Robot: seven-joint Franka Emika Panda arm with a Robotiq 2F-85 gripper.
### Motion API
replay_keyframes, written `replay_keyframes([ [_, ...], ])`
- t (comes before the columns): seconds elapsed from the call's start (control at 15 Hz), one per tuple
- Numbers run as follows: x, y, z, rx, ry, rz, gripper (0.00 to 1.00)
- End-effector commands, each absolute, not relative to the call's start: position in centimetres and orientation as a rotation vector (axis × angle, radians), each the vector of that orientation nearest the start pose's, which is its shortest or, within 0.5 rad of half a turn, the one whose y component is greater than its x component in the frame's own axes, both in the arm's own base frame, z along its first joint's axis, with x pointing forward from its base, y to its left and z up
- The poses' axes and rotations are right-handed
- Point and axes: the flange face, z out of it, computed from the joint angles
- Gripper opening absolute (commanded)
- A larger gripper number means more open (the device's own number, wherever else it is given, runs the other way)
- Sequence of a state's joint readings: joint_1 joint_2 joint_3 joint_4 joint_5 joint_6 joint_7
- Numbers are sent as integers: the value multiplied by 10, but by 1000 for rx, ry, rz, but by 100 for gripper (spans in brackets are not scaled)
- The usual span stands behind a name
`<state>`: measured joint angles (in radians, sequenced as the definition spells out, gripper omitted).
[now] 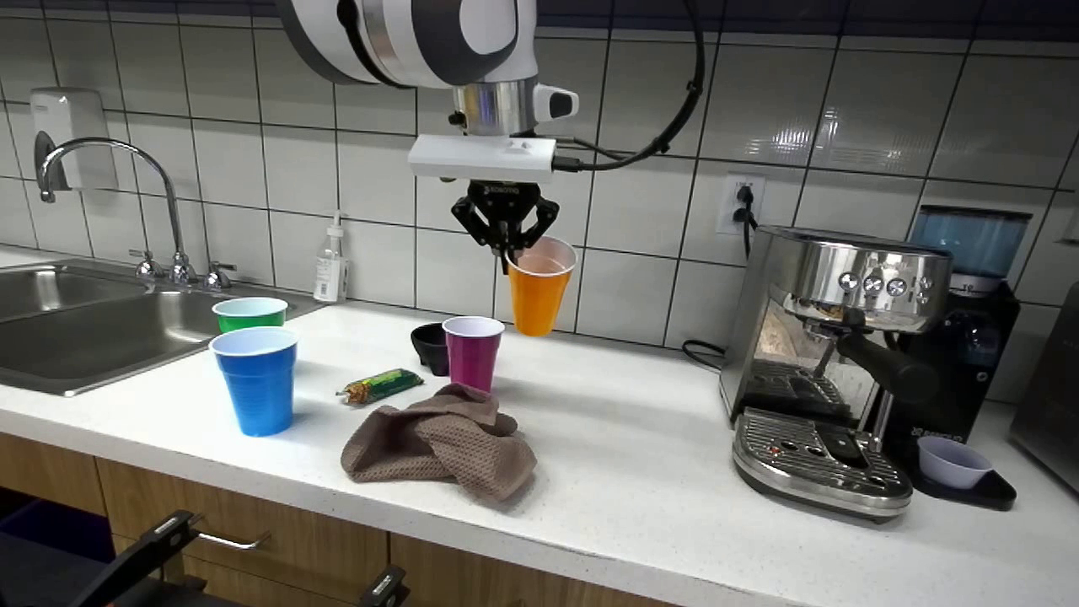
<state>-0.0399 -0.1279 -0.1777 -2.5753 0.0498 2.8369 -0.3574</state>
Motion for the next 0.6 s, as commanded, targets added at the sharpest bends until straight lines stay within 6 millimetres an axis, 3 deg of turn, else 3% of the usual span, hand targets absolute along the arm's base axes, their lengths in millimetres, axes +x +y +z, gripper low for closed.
replay_keyframes([
  [0.0,475,-98,349,-3152,-100,-579,1],
  [0.53,492,-77,348,-3147,-99,-587,1],
])
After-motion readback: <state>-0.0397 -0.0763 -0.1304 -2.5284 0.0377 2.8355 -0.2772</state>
